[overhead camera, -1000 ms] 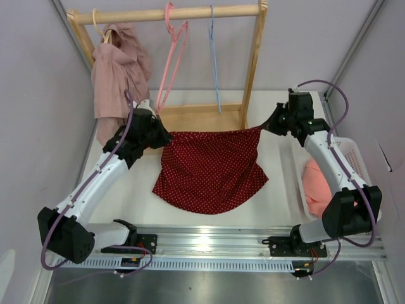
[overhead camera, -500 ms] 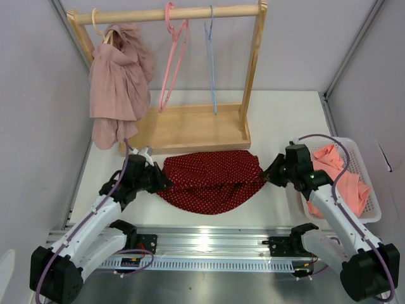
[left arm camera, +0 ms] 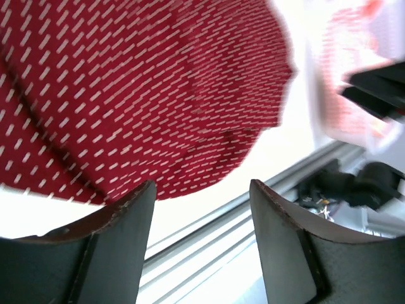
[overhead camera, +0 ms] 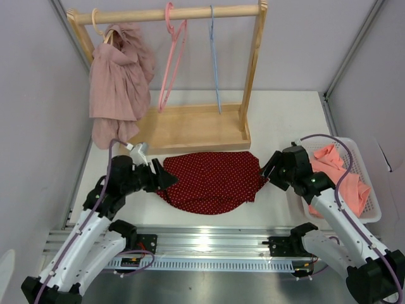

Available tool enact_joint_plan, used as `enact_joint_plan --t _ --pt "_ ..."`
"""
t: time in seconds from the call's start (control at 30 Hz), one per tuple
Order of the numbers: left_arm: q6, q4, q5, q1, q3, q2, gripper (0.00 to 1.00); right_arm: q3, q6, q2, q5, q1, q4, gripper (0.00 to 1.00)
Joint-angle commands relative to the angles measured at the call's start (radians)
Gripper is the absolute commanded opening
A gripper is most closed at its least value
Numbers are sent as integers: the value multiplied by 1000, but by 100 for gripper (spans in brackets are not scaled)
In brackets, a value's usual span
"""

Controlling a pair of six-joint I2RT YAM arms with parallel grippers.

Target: Place the skirt on the hanger

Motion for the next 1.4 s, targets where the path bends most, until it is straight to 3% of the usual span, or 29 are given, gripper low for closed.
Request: enact_joint_plan --t 0.0,0.43,0.63,0.7,1.0,1.27,1.37 --pt "96 46 115 6 158 -32 65 113 -21 29 42 6 9 63" --pt "146 263 83 -16 717 181 65 321 -93 141 49 3 17 62" --pt "206 263 -96 -65 990 389 66 328 -99 161 28 0 43 62" --pt "238 258 -225 -76 1060 454 68 333 -104 164 25 -2 47 62" --pt "398 -9 -458 -76 1551 877 70 344 -116 161 3 -8 53 62" --pt "478 -154 -546 -76 1797 1097 73 354 -143 160 -9 -28 46 62" --pt "487 -135 -549 -76 1759 1095 73 356 -148 164 -7 -41 47 62"
